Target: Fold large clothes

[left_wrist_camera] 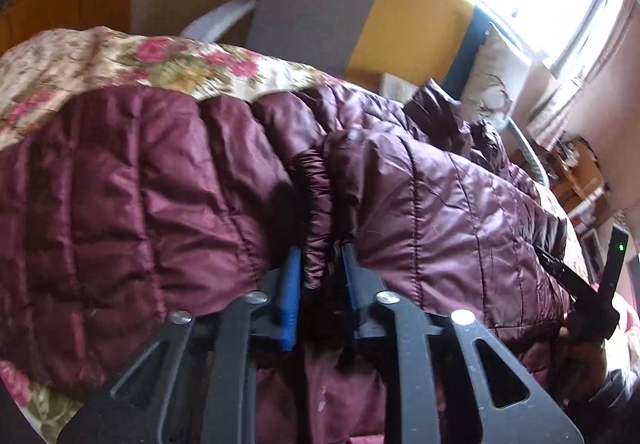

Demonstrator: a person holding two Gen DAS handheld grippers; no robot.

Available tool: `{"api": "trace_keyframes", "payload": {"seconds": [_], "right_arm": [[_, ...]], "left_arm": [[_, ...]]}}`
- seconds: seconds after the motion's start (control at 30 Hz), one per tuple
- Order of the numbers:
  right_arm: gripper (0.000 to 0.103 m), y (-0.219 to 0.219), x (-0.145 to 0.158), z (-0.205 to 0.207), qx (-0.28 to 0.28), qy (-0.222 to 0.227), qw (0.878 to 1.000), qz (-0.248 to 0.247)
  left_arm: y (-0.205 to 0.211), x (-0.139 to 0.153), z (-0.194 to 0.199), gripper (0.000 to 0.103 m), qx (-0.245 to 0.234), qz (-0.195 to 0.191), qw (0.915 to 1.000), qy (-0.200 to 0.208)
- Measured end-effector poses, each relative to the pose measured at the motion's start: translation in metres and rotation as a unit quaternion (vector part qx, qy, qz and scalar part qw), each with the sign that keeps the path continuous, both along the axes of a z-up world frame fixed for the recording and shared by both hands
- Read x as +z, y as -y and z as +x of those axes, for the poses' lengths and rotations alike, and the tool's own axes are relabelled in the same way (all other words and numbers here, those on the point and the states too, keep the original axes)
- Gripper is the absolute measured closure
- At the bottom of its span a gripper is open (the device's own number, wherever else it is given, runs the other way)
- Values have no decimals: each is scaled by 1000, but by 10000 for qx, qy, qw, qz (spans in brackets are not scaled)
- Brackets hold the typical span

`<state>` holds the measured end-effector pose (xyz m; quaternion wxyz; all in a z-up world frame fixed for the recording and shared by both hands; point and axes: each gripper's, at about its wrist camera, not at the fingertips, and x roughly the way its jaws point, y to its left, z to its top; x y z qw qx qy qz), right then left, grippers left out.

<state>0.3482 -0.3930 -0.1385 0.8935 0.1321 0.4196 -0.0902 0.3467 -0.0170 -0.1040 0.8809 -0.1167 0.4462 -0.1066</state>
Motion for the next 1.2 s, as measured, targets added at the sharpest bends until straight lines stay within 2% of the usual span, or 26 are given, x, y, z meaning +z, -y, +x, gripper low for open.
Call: {"api": "trace_keyframes", "payload": {"seconds": [0.03, 0.1, 0.2, 0.3, 0.37, 0.4, 0.43, 0.5, 0.53, 0.63, 0.73, 0.87, 0.93, 0.97, 1.0, 1.03, 1.17, 1.2], "right_arm": [[18, 1, -1, 0, -3, 24, 10000, -7], [18, 0, -2, -1, 2, 52, 10000, -29], [18, -4, -1, -5, 4, 64, 10000, -70], [18, -7, 1, -3, -9, 68, 9999, -111], [18, -7, 2, -3, -14, 70, 9999, -119], [17, -6, 2, -3, -13, 72, 9999, -112], [17, -6, 2, -3, -12, 75, 9999, -107], [17, -6, 2, -3, -11, 80, 9999, -112], [17, -7, 2, -4, -4, 98, 9999, -108], [16, -9, 0, -3, 9, 108, 9998, -155], [16, -10, -1, -3, 11, 102, 9998, -163], [16, -12, -1, -3, 11, 87, 9998, -187], [16, -12, -1, -2, 6, 81, 9998, -200], [16, -13, 0, -2, -1, 79, 9997, -210], [16, -14, 0, -2, -8, 70, 9997, -243], [16, -15, 1, -1, -15, 62, 9996, -277], [14, -23, 8, 2, -43, -108, 9985, -527], [10, -26, 12, 4, -14, -210, 9978, -627]], "left_arm": [[-2, 7, -5, 45, 177, 121, 9997, 149], [-10, 32, -21, 34, 463, 88, 9959, 773], [-5, 62, -27, 34, 315, 20, 9919, 1231], [18, 76, -18, 34, -54, -23, 9901, 1402], [41, 71, -4, 35, -398, 53, 9907, 1298], [50, 64, 4, 40, -499, 115, 9916, 1191], [58, 53, 14, 46, -590, 191, 9931, 993], [65, 21, 35, 47, -638, 266, 9969, 385], [65, 6, 40, 47, -625, 303, 9973, 236], [53, -16, 37, 47, -573, -66, 9978, 332], [51, -20, 36, 47, -553, -121, 9977, 381], [43, -9, 29, 47, -517, -122, 9980, 346], [35, 7, 14, 35, -404, -269, 9982, 350], [27, 14, 4, 33, -341, -409, 9979, 363], [15, 21, -8, 32, -196, -564, 9974, 409], [4, 27, -18, 25, 7, -578, 9973, 445], [-75, 29, -65, 25, 962, -1051, 9889, 422], [-94, 25, -73, 25, 1199, -1071, 9862, 382]]}}
